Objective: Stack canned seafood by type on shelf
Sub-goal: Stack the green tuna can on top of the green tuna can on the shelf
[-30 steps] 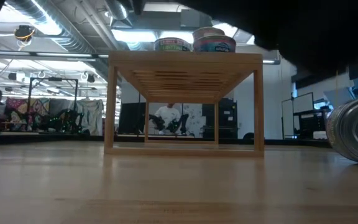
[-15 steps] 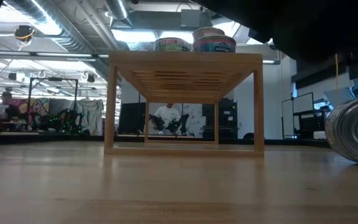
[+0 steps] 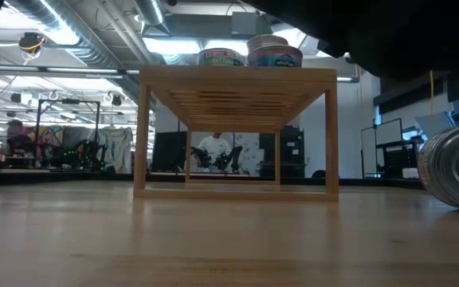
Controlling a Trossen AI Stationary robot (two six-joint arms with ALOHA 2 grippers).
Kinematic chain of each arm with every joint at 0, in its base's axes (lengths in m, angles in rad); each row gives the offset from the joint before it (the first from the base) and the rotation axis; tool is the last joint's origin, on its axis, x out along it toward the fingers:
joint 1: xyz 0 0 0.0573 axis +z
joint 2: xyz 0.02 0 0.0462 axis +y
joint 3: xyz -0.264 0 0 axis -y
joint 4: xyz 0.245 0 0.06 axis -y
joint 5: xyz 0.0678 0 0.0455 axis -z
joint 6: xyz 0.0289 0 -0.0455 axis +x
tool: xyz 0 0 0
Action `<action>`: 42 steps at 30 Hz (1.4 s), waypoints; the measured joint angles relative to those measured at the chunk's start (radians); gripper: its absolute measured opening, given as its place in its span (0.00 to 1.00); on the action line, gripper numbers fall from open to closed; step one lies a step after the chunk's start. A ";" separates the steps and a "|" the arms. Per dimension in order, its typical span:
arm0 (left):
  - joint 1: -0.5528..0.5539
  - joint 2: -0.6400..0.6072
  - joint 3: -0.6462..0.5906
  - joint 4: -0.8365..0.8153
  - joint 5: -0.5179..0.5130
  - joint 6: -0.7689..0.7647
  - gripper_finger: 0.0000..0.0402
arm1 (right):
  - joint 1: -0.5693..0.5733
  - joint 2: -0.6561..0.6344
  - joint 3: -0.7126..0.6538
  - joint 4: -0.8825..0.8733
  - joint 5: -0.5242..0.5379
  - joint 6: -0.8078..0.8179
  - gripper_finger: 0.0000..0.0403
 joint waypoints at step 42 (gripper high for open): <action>0.000 0.000 -0.001 -0.012 0.000 -0.029 0.54 | 0.352 0.560 0.000 0.008 0.448 -0.007 0.68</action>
